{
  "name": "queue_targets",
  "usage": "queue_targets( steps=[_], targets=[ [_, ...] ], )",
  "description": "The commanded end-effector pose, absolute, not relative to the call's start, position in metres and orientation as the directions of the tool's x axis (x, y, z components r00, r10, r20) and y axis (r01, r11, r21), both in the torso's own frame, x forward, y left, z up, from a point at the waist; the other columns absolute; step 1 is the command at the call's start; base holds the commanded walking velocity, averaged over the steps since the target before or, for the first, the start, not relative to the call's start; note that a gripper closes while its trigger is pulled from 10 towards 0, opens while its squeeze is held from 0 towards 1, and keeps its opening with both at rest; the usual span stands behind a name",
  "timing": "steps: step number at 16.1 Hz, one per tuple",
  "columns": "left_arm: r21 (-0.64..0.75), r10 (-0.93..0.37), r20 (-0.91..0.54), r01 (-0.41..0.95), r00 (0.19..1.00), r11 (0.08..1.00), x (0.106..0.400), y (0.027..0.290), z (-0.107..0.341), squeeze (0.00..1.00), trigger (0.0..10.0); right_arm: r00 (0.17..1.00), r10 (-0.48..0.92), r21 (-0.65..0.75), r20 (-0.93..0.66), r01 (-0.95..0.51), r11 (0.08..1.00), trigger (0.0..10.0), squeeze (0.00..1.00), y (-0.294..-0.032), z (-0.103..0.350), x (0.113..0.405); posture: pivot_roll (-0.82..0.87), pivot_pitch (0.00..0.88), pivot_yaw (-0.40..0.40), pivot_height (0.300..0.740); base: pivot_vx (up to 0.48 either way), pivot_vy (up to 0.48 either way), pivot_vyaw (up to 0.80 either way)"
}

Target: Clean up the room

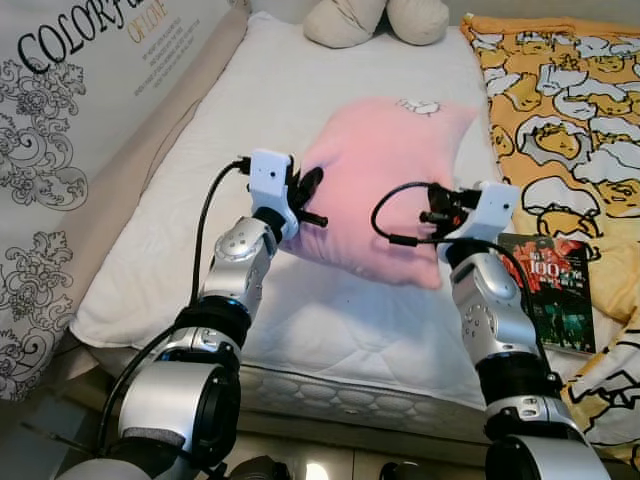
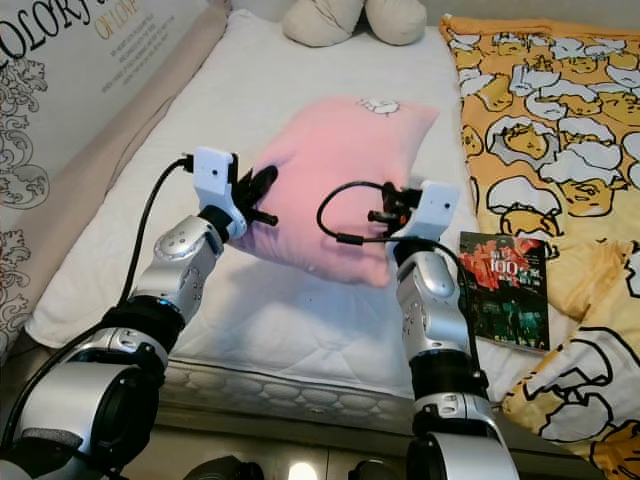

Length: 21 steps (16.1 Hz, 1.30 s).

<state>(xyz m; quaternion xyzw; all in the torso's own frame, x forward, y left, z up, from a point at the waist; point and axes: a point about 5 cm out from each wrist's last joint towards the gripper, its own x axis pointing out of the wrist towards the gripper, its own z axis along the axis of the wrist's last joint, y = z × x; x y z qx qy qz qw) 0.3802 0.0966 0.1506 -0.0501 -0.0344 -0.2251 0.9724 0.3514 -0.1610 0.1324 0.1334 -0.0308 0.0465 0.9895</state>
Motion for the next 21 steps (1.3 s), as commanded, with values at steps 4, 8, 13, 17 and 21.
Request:
queue_targets(
  steps=[4, 8, 13, 17, 21],
  targets=[
    [-0.051, -0.363, 0.139, 0.373, 0.921, 0.927, 0.385, 0.113, 0.164, 0.0, 0.0, 0.995, 0.041, 0.242, 0.095, -0.063, 0.968, 0.0, 0.0, -0.171, 0.139, 0.352, -0.04, 0.0, 0.041, 0.74, 0.0, 0.0, 0.0],
    [-0.052, -0.365, 0.118, 0.373, 0.924, 0.926, 0.383, 0.107, 0.159, 0.0, 0.0, 0.997, 0.047, 0.225, 0.068, -0.061, 0.972, 0.0, 0.0, -0.171, 0.133, 0.351, -0.04, 0.0, 0.046, 0.74, 0.0, 0.0, 0.51],
    [-0.054, -0.376, 0.107, 0.383, 0.921, 0.922, 0.383, 0.1, 0.157, 0.0, 0.0, 0.998, 0.042, 0.204, 0.055, -0.052, 0.978, 0.0, 0.0, -0.174, 0.13, 0.351, -0.05, 0.0, 0.05, 0.74, 0.0, 0.079, 0.33],
    [-0.039, -0.403, 0.103, 0.408, 0.91, 0.912, 0.383, 0.096, 0.158, 0.0, 0.0, 0.997, 0.042, 0.197, 0.059, -0.053, 0.979, 0.0, 0.0, -0.174, 0.13, 0.35, -0.05, 0.0, 0.056, 0.74, 0.0, 0.48, 0.0],
    [-0.04, -0.411, 0.092, 0.416, 0.907, 0.909, 0.383, 0.093, 0.158, 0.0, 0.0, 0.998, 0.04, 0.184, 0.04, -0.047, 0.982, 0.0, 0.0, -0.175, 0.125, 0.348, -0.06, 0.0, 0.06, 0.74, 0.0, 0.48, -0.4]
  ],
)
